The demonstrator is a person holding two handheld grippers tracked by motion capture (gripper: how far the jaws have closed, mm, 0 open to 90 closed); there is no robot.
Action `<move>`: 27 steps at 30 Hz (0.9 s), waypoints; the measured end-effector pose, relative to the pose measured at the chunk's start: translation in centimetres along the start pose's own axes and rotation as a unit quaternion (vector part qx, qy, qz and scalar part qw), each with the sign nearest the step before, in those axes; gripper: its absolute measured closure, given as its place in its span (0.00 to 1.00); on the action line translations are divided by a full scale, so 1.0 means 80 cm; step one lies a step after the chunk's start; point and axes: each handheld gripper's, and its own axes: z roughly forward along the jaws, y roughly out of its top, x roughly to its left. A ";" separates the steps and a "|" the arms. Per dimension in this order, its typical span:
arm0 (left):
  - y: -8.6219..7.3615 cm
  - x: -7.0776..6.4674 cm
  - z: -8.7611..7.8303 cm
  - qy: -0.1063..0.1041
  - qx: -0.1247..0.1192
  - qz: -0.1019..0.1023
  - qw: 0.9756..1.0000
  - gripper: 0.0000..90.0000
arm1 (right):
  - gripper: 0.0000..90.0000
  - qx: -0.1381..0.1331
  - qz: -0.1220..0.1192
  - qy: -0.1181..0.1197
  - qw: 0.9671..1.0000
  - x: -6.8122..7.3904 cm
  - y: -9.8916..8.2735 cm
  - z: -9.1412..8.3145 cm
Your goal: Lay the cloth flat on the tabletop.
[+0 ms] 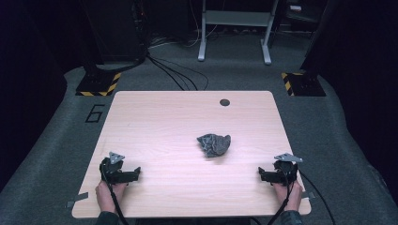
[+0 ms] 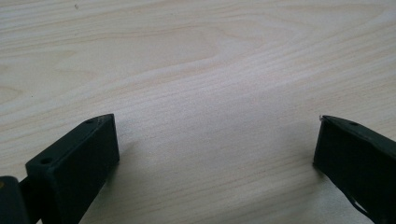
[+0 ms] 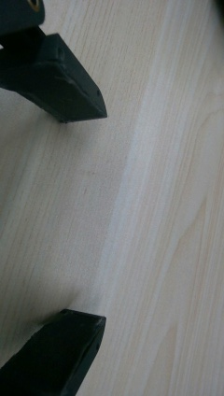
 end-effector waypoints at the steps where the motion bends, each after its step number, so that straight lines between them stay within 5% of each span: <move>1: 0.000 0.000 0.000 0.001 0.001 0.000 1.000 0.00 | 0.02 0.000 0.000 0.000 1.000 0.000 0.000 0.000; 17: 0.000 0.000 0.000 -0.001 0.001 0.000 1.000 0.00 | 0.03 0.006 0.010 0.008 1.000 -0.003 0.004 -0.001; 27: 0.000 0.000 0.000 -0.001 0.001 -0.001 1.000 0.00 | 0.03 -0.006 -0.005 0.053 0.999 0.017 0.035 -0.009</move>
